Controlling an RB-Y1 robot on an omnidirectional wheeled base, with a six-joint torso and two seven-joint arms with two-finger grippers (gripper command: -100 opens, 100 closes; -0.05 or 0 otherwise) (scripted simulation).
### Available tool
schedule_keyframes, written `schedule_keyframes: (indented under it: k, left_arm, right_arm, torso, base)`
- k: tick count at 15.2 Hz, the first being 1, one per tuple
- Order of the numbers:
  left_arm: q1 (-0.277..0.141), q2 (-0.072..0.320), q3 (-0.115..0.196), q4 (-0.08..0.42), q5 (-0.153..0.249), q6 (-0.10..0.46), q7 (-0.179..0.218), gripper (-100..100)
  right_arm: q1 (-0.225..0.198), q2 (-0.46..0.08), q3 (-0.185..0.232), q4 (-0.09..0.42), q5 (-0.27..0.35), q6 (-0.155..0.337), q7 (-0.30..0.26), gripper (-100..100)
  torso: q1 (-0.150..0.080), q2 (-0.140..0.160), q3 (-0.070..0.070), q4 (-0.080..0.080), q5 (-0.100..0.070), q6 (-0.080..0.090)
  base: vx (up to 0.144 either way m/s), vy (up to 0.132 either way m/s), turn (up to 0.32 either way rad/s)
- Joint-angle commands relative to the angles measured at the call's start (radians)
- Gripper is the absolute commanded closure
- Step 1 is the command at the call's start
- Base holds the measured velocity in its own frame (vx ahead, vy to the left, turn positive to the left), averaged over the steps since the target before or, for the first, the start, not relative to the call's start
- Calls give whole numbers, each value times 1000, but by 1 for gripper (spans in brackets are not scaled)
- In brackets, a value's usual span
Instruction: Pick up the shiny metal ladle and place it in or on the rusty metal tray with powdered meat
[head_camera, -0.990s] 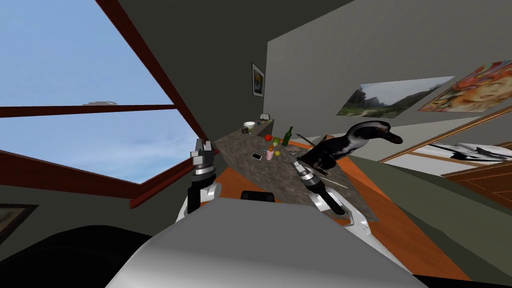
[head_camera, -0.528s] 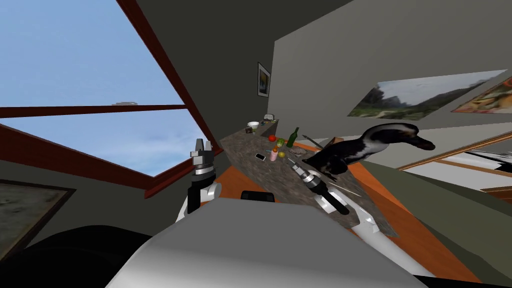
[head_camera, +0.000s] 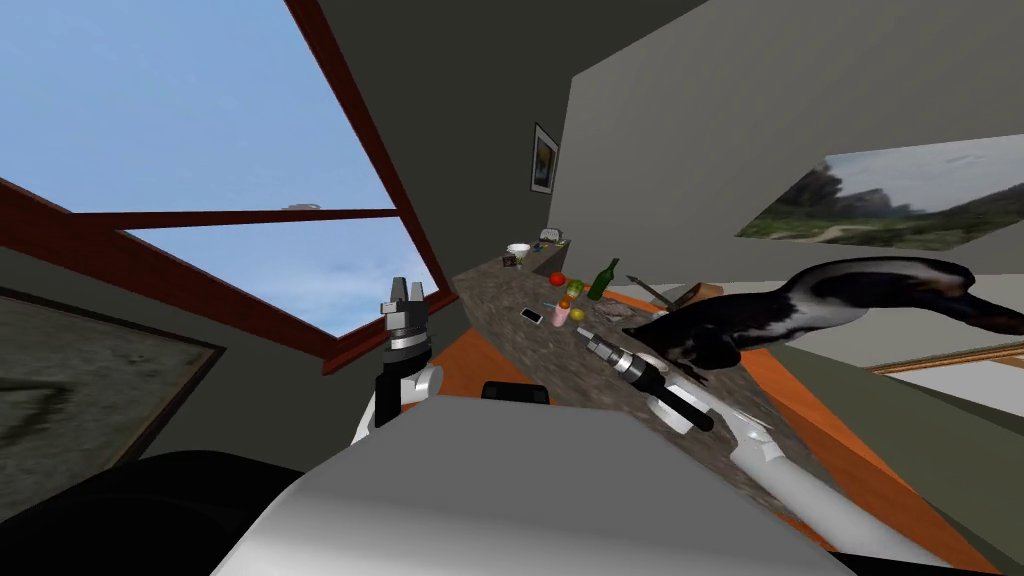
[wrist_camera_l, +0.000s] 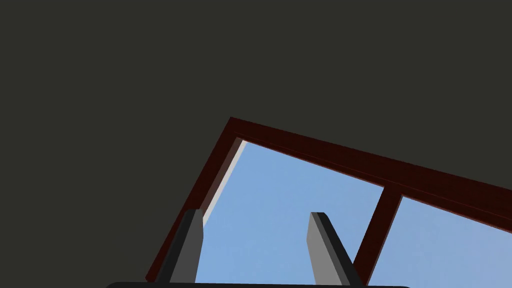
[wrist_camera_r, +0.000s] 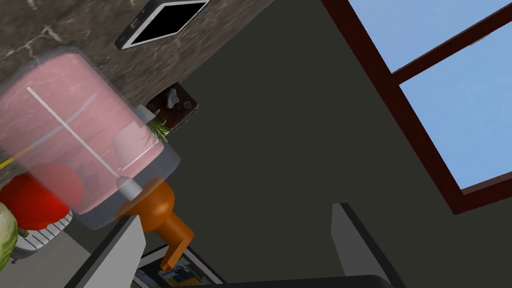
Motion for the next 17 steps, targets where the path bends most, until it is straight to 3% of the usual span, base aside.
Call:
schedule_keyframes:
  k: [1,3,6,8,9,14,17]
  left_arm:
    - [0,0,0,0,0,0,0,0]
    - [0,0,0,0,0,0,0,0]
    - [0,0,0,0,0,0,0,0]
    - [0,0,0,0,0,0,0,0]
    - [0,0,0,0,0,0,0,0]
    - [0,0,0,0,0,0,0,0]
    - [0,0,0,0,0,0,0,0]
  right_arm:
    - [-7,-50,29,45,20,-12,0,-100]
    - [-7,-81,29,45,20,-12,0,-100]
    - [-18,-163,80,124,56,-35,2,-100]
    - [-18,-194,80,124,56,-35,2,-100]
    - [-23,-227,106,162,74,-45,3,-100]
    - [-26,-301,132,199,92,-55,4,-100]
    - [-32,-375,185,270,128,-74,7,-100]
  torso:
    - [0,0,0,0,0,0]
    - [0,0,0,0,0,0]
    - [0,0,0,0,0,-1]
    - [0,-1,0,0,0,0]
    - [-1,0,0,0,0,0]
    - [-2,1,0,0,0,0]
    - [-2,1,0,0,0,0]
  base:
    - [22,46,161]
    - [8,17,114]
    - [25,43,240]
    - [21,28,92]
    - [19,26,206]
    - [12,13,130]
    - [24,18,241]
